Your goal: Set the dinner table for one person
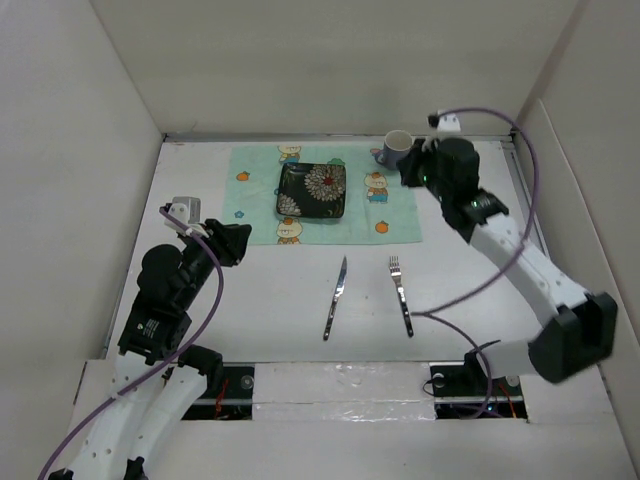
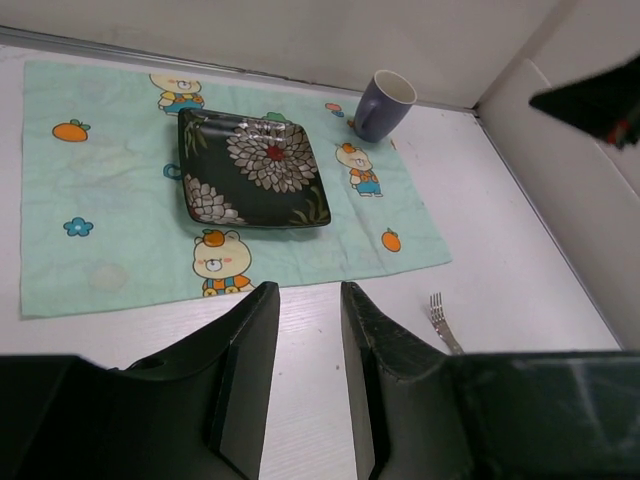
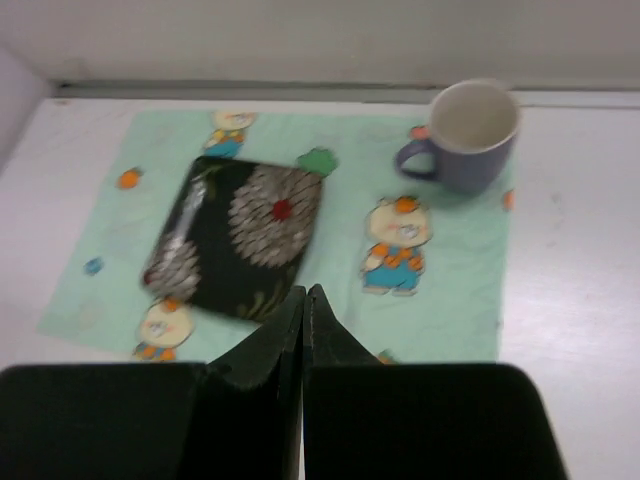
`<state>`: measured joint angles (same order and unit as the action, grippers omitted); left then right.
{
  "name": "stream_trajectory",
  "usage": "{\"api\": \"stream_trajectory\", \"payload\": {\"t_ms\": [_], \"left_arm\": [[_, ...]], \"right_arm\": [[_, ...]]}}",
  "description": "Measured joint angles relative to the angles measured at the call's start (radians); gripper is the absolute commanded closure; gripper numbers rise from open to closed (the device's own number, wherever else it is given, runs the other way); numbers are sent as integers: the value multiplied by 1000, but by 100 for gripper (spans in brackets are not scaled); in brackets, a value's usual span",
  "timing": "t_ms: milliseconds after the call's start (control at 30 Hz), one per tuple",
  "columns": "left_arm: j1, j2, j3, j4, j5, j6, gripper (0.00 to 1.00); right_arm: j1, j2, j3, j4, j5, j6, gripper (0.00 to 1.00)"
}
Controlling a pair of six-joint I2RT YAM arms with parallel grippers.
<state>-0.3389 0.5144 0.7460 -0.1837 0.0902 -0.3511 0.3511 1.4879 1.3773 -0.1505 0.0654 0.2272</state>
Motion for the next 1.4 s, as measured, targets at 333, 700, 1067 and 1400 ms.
{"api": "stream_trajectory", "payload": {"t_ms": [333,700,1067,1400], "left_arm": [[0,-7,0,0,20,3,79],[0,-39,0,0,26,2,73],[0,-70,0,0,26,3,73],[-9,-79,0,-1,26,3,72]], "right_arm": [[211,-396,-689,-218,56,253,87],[280,-486,-741,-404,103,406,57],[285,-221,-718,-422,111,417,58],[285,-97,-664,-396,103,396,94]]}}
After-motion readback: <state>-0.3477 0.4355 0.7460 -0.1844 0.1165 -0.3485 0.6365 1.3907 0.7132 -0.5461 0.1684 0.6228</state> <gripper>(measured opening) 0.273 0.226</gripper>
